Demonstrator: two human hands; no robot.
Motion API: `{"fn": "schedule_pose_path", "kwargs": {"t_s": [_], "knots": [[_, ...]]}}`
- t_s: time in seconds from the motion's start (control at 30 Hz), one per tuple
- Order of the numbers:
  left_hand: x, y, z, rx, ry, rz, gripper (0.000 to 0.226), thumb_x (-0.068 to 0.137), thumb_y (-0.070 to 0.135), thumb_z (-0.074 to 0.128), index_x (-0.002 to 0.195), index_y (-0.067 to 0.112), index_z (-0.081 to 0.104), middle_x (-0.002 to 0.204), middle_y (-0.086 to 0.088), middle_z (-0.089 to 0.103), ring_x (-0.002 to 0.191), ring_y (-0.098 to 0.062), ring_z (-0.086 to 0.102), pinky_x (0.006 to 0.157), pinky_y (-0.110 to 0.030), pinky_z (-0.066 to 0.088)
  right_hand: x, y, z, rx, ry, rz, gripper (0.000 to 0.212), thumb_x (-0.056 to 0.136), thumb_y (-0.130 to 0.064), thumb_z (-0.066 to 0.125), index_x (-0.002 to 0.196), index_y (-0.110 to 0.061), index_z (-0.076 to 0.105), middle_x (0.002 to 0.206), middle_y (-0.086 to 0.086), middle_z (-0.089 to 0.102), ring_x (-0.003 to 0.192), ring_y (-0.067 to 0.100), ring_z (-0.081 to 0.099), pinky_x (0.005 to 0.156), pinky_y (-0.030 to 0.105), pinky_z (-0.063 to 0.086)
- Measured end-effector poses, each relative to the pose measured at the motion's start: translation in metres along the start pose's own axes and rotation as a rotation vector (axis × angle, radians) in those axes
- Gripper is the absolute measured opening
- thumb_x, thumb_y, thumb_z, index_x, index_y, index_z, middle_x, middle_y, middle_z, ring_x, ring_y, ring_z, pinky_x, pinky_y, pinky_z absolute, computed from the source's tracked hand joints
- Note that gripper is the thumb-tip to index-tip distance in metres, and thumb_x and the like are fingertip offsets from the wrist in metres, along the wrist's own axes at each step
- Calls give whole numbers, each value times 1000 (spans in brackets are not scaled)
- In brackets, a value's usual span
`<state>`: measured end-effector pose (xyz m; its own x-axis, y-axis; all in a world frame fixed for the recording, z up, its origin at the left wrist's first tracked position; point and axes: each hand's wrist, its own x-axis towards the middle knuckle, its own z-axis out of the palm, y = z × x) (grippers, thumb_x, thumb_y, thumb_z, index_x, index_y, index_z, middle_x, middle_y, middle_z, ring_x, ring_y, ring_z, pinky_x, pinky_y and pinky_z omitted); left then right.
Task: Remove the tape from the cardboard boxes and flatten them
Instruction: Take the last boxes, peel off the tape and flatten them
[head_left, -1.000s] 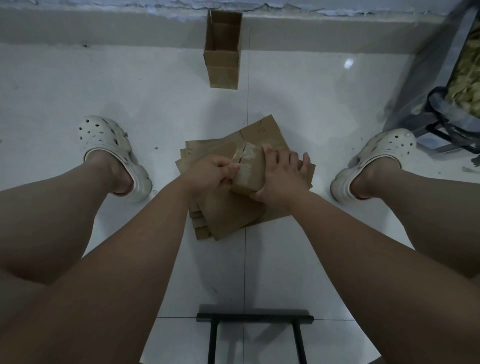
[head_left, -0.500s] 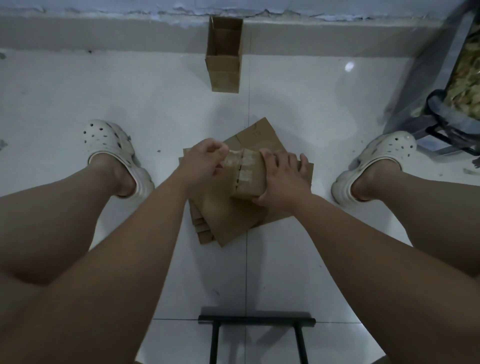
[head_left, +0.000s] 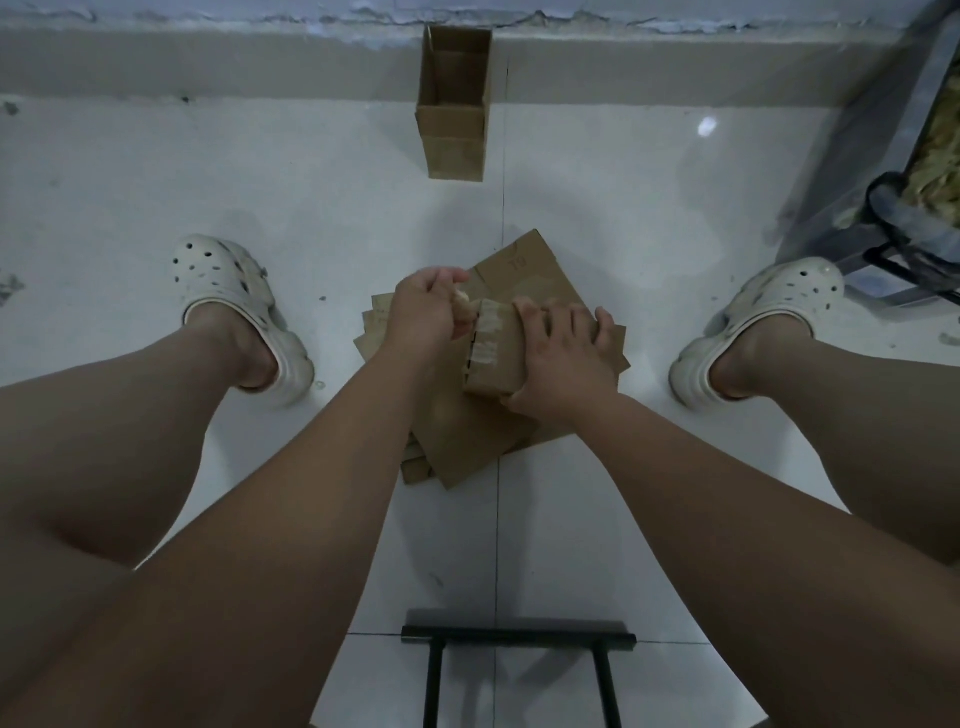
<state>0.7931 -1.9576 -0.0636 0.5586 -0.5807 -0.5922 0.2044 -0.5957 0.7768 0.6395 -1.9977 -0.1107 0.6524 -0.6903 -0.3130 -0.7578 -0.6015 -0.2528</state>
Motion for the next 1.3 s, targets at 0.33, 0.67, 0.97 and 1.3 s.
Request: {"fn": "schedule_pose_path", "kwargs": {"t_s": [0.33,0.67,0.97,1.3], "knots": [[9,11,11,-144,-224,-42,7,91,18,59,95,16,53,71,5,51,51,-6,43,52,-21,37,0,3,0,7,6,-2,101,65,-56,69,142,-29,8,140,11,31,135,33,23,113,55,1],[14,23,1,764,-245,408,39,87,-1,55,118,22,59,111,-1,45,88,-12,50,67,-10,41,0,0,-3,13,0,10,99,68,-56,68,144,-28,10,142,11,30,136,33,21,114,55,1],[19,25,-5,1054,-269,621,7,89,15,61,90,10,66,106,-7,48,88,-16,48,72,-22,33,2,1,-1,20,3,10,100,67,-57,68,144,-29,11,141,10,29,136,32,21,113,55,0],[17,0,8,959,-141,641,13,98,15,42,85,13,41,72,2,46,66,-17,44,53,-26,29,1,1,-1,12,-1,15,102,67,-58,69,144,-28,10,142,11,29,136,32,20,113,54,0]]}}
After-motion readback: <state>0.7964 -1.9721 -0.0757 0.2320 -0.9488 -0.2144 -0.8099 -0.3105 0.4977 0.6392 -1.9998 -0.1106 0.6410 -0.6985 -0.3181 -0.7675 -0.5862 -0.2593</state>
